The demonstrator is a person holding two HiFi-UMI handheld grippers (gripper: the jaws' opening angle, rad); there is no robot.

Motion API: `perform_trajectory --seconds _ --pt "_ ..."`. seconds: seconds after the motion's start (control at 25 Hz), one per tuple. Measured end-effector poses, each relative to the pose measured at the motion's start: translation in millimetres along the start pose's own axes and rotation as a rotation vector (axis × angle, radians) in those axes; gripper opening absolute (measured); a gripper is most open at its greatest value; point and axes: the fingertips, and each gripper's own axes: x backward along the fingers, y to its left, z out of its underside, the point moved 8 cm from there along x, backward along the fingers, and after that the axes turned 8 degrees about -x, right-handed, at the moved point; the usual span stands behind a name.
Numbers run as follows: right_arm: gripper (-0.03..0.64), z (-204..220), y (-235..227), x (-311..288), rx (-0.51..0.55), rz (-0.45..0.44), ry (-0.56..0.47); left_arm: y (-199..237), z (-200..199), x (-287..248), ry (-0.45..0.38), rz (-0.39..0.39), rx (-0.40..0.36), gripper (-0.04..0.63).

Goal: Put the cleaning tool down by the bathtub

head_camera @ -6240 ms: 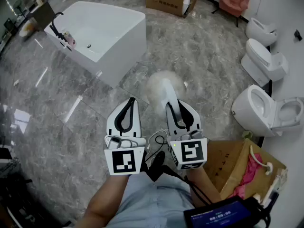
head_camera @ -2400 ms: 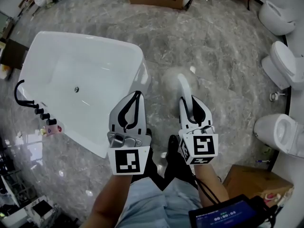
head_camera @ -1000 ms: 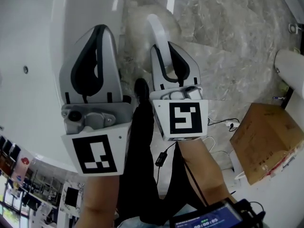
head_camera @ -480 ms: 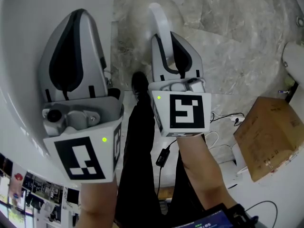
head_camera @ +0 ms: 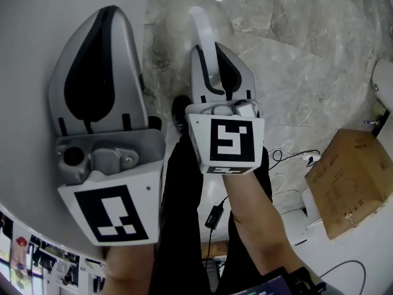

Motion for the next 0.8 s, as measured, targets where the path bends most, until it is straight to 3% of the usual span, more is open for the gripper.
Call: perform_trajectory --seconds 0.28,0.8 --pt "0.106 27 10 -26 0.012 -0.009 0.025 -1 25 -1 0.015 -0.012 0.008 0.015" --pt "0.106 45 17 -53 0.034 -0.012 0.05 -2 31 1 0.007 0.002 0.032 0.015"
